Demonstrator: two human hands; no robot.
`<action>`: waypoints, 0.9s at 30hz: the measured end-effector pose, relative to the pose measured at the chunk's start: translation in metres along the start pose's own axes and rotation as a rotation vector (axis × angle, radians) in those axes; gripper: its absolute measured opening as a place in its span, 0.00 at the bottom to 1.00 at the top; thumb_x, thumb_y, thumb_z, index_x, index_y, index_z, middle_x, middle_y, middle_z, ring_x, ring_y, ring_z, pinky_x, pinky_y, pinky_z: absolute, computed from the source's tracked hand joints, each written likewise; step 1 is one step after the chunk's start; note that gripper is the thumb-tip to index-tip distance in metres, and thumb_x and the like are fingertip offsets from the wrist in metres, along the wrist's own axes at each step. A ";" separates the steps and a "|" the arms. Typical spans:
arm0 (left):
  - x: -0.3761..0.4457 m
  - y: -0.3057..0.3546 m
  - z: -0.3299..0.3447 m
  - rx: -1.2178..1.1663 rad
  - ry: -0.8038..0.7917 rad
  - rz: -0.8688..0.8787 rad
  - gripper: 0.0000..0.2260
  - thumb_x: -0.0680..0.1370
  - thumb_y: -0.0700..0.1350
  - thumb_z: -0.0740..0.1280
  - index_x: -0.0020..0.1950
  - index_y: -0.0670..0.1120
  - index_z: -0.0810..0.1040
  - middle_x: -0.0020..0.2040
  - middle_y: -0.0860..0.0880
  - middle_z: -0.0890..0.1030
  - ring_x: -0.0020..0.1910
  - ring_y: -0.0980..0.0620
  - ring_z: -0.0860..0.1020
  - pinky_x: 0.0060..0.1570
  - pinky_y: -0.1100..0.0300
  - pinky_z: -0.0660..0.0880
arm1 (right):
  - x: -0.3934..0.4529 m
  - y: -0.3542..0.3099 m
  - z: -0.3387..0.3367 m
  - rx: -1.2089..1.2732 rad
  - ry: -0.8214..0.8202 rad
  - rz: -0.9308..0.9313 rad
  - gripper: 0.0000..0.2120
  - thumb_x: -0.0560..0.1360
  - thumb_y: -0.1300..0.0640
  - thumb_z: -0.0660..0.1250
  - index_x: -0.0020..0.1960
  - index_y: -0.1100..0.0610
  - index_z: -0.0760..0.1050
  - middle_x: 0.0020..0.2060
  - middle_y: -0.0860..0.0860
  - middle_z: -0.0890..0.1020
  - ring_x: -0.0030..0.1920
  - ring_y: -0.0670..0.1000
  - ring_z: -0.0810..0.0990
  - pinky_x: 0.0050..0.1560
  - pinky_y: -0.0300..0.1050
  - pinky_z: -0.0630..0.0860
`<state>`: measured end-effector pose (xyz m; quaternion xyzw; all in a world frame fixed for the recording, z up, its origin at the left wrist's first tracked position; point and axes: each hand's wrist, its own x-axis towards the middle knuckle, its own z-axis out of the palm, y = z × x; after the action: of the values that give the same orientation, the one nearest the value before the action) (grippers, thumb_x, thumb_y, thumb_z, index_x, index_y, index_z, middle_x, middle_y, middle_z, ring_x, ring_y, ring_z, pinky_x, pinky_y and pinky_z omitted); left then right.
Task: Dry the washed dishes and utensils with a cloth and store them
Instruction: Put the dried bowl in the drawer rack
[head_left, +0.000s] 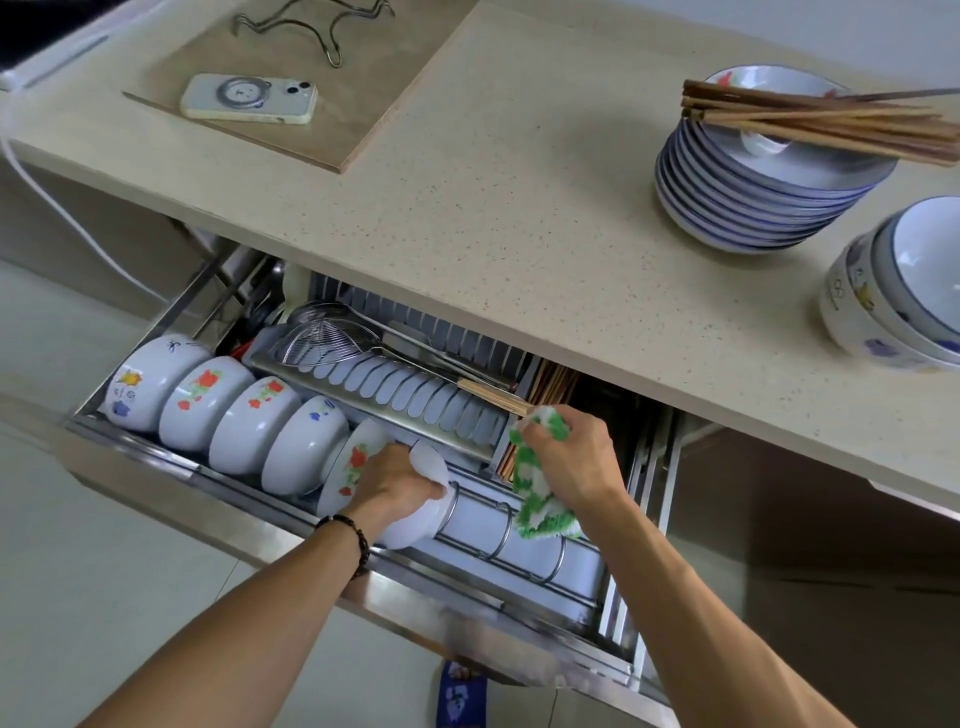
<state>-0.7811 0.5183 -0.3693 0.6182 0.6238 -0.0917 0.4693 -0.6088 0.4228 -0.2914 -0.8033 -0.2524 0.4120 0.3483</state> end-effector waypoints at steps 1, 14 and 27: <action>-0.001 0.002 -0.001 0.026 0.012 0.012 0.21 0.72 0.48 0.77 0.61 0.41 0.78 0.58 0.43 0.81 0.54 0.45 0.78 0.49 0.57 0.73 | -0.001 0.000 0.000 0.001 -0.001 0.002 0.05 0.81 0.54 0.66 0.45 0.49 0.75 0.41 0.53 0.82 0.40 0.53 0.83 0.35 0.41 0.77; -0.076 0.092 -0.028 0.543 0.313 0.595 0.16 0.80 0.53 0.66 0.64 0.45 0.76 0.58 0.47 0.79 0.57 0.47 0.77 0.44 0.58 0.71 | -0.032 -0.043 -0.053 0.040 0.135 -0.031 0.08 0.79 0.51 0.68 0.49 0.56 0.78 0.40 0.57 0.84 0.36 0.56 0.85 0.35 0.48 0.82; -0.161 0.294 0.030 0.581 0.448 1.092 0.25 0.80 0.57 0.63 0.73 0.46 0.68 0.71 0.48 0.72 0.68 0.48 0.70 0.66 0.54 0.68 | -0.059 -0.050 -0.261 0.187 0.673 0.008 0.15 0.74 0.46 0.71 0.51 0.58 0.78 0.44 0.57 0.80 0.46 0.59 0.78 0.50 0.50 0.78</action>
<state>-0.5480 0.4513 -0.1364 0.9516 0.2528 0.1260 0.1211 -0.4275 0.3218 -0.1149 -0.8598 -0.0815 0.1466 0.4824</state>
